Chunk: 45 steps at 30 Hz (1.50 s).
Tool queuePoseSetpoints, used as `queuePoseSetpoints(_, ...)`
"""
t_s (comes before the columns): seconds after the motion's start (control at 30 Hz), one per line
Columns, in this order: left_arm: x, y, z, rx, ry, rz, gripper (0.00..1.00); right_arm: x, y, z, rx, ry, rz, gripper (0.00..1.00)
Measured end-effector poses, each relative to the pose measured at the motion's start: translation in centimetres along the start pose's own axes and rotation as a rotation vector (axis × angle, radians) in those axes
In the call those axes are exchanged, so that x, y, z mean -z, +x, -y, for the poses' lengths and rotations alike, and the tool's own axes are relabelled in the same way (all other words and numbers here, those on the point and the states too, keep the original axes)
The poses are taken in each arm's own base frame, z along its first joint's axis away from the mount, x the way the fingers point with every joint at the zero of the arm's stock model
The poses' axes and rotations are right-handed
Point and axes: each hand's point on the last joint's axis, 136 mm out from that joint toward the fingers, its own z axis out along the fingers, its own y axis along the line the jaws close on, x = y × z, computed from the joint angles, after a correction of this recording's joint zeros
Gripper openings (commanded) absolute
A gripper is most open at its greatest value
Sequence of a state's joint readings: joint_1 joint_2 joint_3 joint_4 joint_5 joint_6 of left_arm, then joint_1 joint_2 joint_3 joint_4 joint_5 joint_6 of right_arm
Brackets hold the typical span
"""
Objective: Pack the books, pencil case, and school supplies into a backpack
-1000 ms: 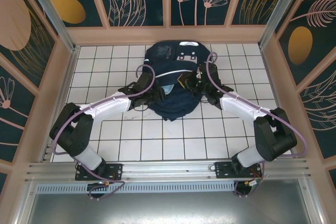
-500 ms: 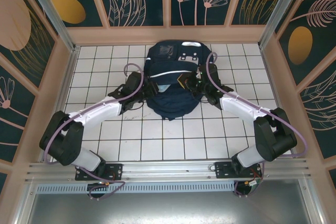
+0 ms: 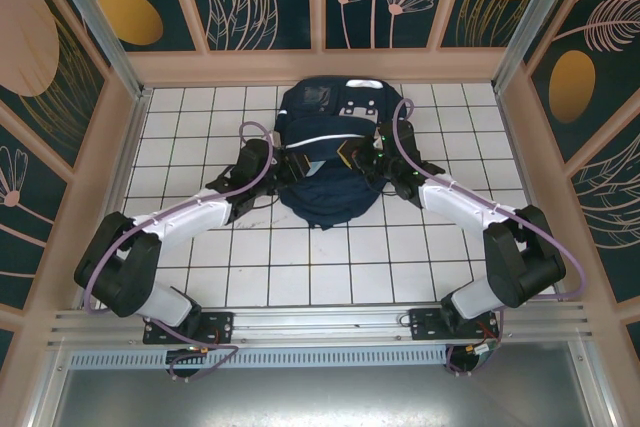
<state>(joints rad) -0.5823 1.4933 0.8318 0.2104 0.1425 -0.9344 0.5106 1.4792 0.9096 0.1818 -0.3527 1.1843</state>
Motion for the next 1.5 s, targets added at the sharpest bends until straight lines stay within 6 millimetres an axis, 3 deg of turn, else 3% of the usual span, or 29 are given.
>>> queuePoseSetpoints(0.23,0.4,1.1,-1.9,0.023,-0.041,-0.006,0.25,0.0,0.0,-0.1,-0.001,0.002,-0.001,0.00)
queuePoseSetpoints(0.4,0.4,2.7,-2.9,0.032,-0.027,-0.049,0.23,0.0,0.0,-0.1,-0.001,0.000,-0.004,0.00)
queuePoseSetpoints(0.47,0.2,2.8,-2.3,0.026,0.006,-0.058,0.23,0.0,0.0,-0.1,-0.001,0.000,-0.005,0.00)
queuePoseSetpoints(0.67,-0.8,1.9,-0.5,-0.006,0.074,-0.042,0.22,0.0,0.0,-0.1,-0.001,0.001,-0.004,0.00)
queuePoseSetpoints(1.03,-1.8,0.8,-2.0,-0.032,-0.014,0.023,0.18,0.0,-0.3,-0.3,0.000,0.004,0.012,0.00)
queuePoseSetpoints(1.5,-2.1,-2.9,-2.3,-0.052,-0.023,0.189,0.19,0.1,-0.7,-0.3,0.001,0.007,0.032,0.00)
